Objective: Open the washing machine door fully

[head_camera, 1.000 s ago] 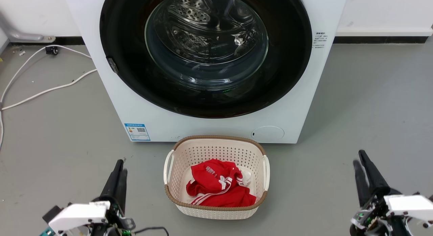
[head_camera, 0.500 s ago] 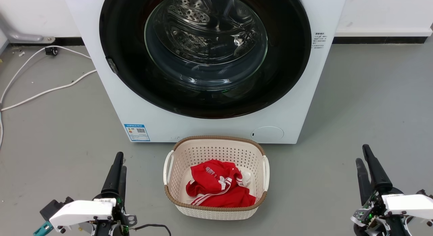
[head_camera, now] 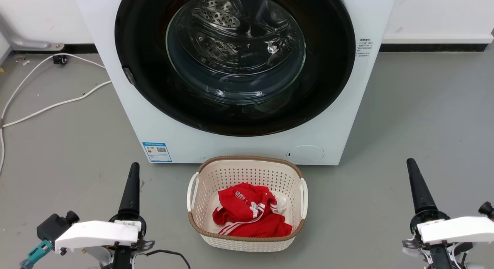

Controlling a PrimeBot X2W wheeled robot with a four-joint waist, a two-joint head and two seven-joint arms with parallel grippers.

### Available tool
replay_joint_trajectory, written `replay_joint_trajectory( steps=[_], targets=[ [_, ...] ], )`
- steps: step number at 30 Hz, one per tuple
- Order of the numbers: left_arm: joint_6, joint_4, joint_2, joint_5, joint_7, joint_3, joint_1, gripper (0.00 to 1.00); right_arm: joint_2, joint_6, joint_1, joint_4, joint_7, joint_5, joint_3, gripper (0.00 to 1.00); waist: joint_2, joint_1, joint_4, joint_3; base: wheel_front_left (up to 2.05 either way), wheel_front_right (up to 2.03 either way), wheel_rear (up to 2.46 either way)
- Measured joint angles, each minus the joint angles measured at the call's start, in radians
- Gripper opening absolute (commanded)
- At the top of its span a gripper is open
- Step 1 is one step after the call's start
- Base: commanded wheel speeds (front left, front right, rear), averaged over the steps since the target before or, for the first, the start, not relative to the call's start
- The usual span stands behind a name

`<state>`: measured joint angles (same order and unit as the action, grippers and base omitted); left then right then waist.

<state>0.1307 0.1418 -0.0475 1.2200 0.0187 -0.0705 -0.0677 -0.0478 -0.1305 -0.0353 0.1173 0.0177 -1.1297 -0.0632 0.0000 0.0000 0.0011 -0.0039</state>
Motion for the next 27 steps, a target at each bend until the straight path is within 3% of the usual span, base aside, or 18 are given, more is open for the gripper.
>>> replay_joint_trajectory(
  steps=[13, 27],
  targets=[
    [-0.018, -0.055, 0.0, -0.249, 0.047, 0.037, 0.011, 1.0, 0.0, 0.0, 0.023, -0.038, 0.045, 0.313, 0.014, 1.0, 0.0, 0.0, 0.0, -0.007, 0.0, 0.0, 0.0],
    [-0.04, -0.088, 0.0, -0.514, 0.091, 0.071, 0.021, 1.0, 0.0, 0.0, 0.036, -0.062, 0.07, 0.552, 0.018, 1.0, 0.0, 0.0, -0.003, -0.004, 0.0, 0.0, 0.0]
  ],
)
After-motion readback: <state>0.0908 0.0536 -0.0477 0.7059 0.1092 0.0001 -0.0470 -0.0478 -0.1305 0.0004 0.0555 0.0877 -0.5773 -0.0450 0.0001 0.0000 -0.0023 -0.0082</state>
